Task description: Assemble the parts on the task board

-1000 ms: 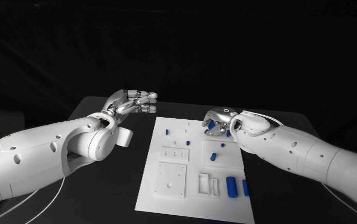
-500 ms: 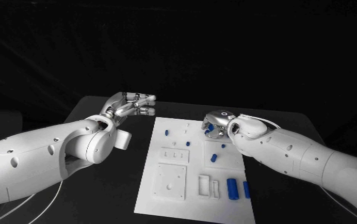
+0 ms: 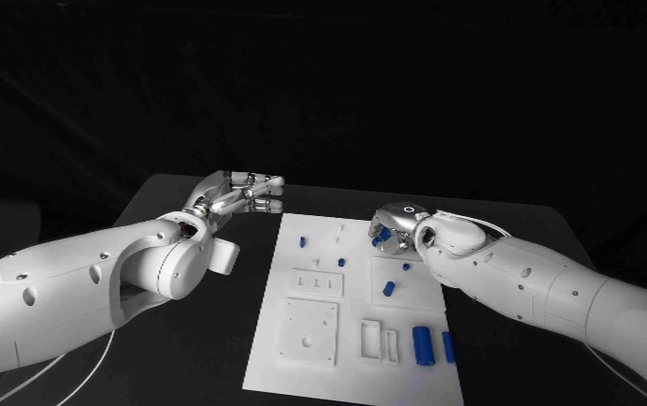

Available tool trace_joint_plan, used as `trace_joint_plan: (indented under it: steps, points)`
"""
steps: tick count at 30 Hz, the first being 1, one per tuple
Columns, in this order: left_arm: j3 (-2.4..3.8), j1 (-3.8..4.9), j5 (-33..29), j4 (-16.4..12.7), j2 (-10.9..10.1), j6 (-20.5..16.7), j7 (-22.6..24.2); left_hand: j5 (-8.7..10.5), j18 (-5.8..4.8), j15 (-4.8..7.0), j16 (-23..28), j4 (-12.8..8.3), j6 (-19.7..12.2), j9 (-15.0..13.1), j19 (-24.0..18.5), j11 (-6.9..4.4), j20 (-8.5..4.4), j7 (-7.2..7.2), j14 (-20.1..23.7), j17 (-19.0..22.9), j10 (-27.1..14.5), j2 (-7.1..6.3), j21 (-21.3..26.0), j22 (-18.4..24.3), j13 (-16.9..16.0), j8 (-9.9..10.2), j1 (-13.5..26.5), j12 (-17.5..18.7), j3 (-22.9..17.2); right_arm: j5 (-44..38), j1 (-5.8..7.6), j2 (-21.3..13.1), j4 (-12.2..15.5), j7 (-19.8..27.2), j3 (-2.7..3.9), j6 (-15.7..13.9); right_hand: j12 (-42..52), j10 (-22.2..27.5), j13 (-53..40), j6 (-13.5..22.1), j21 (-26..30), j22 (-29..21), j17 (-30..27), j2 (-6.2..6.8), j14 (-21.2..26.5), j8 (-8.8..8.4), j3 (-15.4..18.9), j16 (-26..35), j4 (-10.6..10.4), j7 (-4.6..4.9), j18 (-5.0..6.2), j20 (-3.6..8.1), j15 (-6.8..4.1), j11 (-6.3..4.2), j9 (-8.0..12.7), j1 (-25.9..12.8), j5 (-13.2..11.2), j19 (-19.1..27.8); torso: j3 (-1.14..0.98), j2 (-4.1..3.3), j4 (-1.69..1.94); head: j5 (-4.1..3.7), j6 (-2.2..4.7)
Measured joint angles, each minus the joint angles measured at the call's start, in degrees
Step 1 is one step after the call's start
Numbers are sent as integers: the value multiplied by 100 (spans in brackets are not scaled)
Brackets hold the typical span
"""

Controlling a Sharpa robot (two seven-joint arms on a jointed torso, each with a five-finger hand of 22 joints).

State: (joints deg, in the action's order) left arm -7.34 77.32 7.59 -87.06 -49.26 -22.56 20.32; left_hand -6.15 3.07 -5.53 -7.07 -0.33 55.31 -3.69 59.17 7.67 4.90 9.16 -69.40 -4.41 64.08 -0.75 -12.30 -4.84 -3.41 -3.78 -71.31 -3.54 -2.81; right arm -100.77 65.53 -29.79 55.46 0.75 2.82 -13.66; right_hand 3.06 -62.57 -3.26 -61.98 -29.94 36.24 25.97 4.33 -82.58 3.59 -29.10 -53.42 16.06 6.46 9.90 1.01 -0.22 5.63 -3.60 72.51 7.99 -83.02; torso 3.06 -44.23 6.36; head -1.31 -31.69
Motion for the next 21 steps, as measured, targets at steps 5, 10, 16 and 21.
trace_joint_plan:
  steps: [5,10,16,21]
  points:
    - [0,0,-4,7,4,8,-10,0,0,0,0,24,0,-6,0,0,0,0,0,0,0,0,0,6,0,0,0,0,-24,-34,-1,-13,6,-30,0,-15,0,-51,0,-40,0,51,3,-2,0,0,-37,0,-4,-1,-1,0,0,-10,0,-2,0,0,6,-18,6,-31,3]
    - [0,0,-7,16,3,12,-20,0,0,0,0,24,1,-5,0,0,0,1,0,0,0,0,0,6,0,0,0,0,-24,-58,-1,-20,17,-45,0,-23,0,-92,0,-60,23,84,7,-2,0,0,-49,-26,-17,0,-5,0,-1,-10,0,-2,0,0,9,-32,7,-62,-19]
    - [-1,0,-10,28,4,16,-33,0,0,0,0,24,1,-5,0,0,0,1,0,0,0,0,0,5,0,0,0,0,-24,-76,-1,-24,42,-56,0,-50,0,-401,0,-251,23,157,18,-35,18,-1,-117,-36,-53,-16,-10,15,-20,-96,-2,-35,-79,-15,15,-50,12,-90,-28]
    - [-1,0,-13,40,11,18,-42,0,0,0,0,24,1,-5,0,0,0,1,0,0,0,0,0,5,1,0,0,0,-24,-81,1,-21,64,-55,0,-137,-8,-916,-2,-622,-121,350,35,-88,31,-14,-203,-49,-61,-64,-87,141,-136,-236,-20,-87,-290,-30,19,-61,16,-99,-22]
